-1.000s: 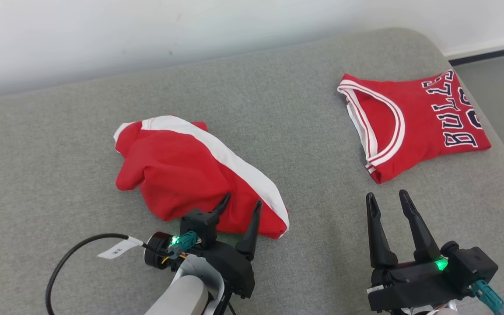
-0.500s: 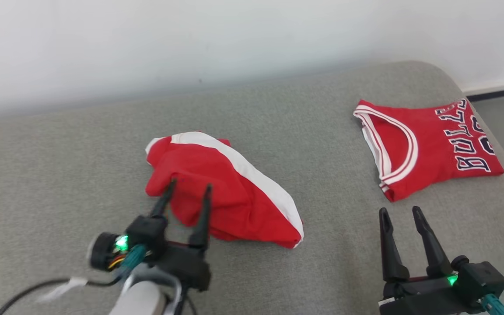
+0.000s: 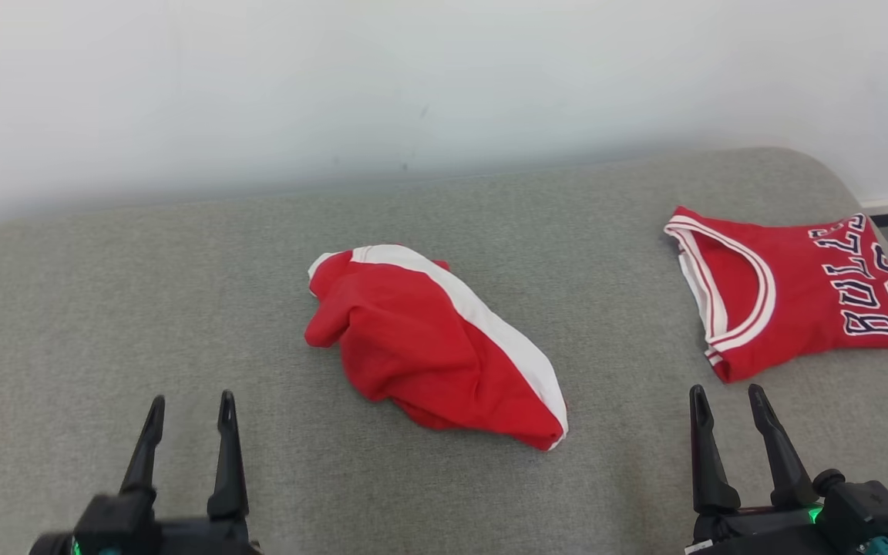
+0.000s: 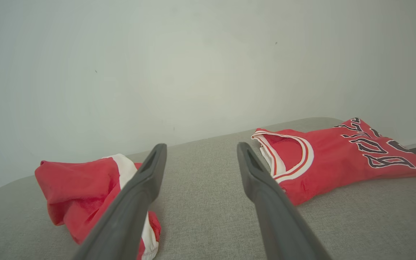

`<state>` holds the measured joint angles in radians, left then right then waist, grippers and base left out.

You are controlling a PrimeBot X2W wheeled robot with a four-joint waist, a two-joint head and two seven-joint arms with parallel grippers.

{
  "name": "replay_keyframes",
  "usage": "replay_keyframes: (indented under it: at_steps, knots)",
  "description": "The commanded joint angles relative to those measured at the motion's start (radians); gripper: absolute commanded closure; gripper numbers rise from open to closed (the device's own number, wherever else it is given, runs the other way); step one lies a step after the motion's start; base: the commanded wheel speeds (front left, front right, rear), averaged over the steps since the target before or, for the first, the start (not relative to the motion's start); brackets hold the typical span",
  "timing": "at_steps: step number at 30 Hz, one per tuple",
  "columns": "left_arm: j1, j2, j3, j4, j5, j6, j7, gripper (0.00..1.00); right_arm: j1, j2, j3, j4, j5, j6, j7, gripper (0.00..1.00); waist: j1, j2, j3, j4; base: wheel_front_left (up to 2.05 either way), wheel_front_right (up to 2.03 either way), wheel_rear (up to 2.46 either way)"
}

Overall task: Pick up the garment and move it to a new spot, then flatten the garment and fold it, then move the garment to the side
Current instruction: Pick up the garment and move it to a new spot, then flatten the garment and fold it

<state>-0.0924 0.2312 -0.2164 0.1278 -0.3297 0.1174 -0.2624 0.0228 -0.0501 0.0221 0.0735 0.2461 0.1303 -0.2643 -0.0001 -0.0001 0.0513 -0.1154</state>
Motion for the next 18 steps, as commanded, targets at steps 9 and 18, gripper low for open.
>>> replay_keyframes:
  at_steps: [9,18]
  knots:
    - [0.148,-0.123,0.16,-0.092,0.101,-0.056,-0.002,0.0,0.033,0.0,-0.001,0.021,0.0,0.001,-0.001,0.0,0.0001,0.0001,-0.008,0.038,0.0,0.0,0.0]
    - [0.183,-0.174,0.236,-0.116,0.165,-0.118,-0.002,0.0,0.038,0.0,0.006,0.028,0.006,0.001,-0.001,0.0,0.0001,0.0001,-0.009,0.044,0.0,0.0,0.0]
